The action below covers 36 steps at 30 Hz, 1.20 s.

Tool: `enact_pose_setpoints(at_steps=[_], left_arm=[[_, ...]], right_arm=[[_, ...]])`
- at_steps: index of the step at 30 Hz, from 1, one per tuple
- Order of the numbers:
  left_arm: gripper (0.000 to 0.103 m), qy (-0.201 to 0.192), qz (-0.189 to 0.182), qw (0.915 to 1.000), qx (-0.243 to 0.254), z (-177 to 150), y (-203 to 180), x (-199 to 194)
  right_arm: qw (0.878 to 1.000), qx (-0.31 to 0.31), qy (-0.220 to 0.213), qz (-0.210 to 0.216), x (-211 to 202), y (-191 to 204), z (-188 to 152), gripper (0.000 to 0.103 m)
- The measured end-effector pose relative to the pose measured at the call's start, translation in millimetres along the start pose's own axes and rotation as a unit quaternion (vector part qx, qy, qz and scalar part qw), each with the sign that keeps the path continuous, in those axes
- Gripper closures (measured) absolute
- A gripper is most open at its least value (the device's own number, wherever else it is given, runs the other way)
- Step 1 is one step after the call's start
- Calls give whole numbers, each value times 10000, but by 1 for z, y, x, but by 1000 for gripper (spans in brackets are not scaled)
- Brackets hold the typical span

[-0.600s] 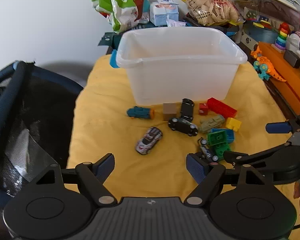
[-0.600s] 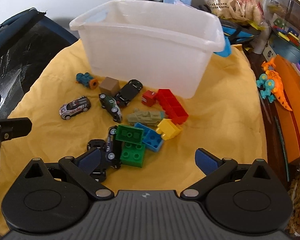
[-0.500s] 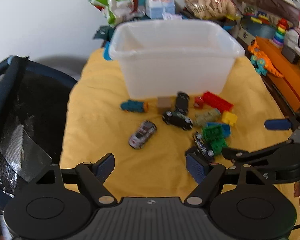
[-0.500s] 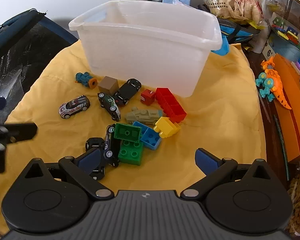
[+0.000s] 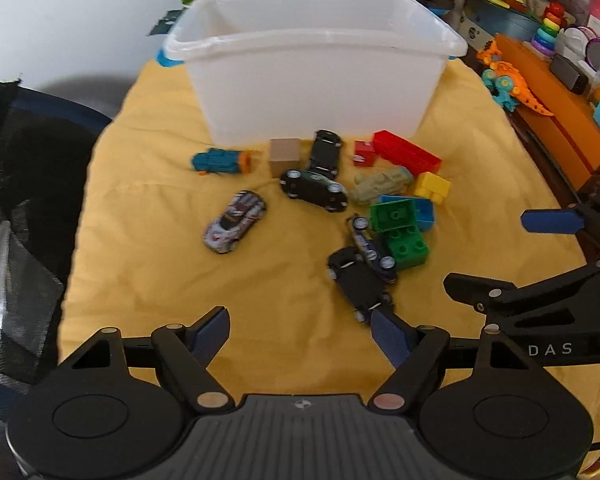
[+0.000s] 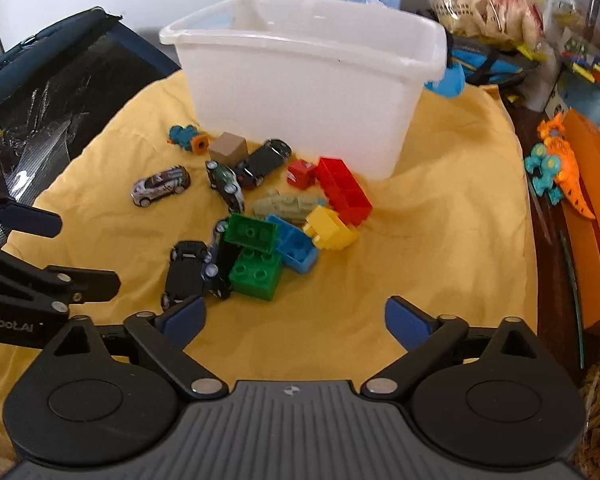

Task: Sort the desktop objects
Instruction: 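Reach the left gripper toward the white-and-black toy car and grasp it, then grasp the yellow Lego brick with the right gripper while the left holds the car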

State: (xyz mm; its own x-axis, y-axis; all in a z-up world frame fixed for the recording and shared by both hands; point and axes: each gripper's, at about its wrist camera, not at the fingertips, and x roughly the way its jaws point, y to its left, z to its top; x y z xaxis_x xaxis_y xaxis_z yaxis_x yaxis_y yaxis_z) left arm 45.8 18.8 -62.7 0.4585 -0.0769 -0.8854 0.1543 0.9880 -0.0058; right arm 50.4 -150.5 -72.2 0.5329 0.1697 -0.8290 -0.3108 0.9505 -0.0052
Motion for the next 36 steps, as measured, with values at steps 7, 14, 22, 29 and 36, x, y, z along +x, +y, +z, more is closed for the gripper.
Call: enact_pose_setpoints(at_steps=[7,14,22,29,36], left_arm=[[32,188,-295,9987,-365,5,-16,26],[57,417,76,9987,-281,13,-28,66],[83,350,-65,9988,-333,8,-2,60],[83,321,99,9992,233,10,0,59],[81,272,-25,9988,405,17,4,65]], right_arm=[[9990,-285,-59,-335,-5,-19,-3,15],[9966,-667,49,-481,7,-29,-4,28],[9977,-673,-84,87,21,-23,3,32],[9982,-203,-560,-50,35,-18,22,50],[9973,676,-205,-208,58,-20,32,52]])
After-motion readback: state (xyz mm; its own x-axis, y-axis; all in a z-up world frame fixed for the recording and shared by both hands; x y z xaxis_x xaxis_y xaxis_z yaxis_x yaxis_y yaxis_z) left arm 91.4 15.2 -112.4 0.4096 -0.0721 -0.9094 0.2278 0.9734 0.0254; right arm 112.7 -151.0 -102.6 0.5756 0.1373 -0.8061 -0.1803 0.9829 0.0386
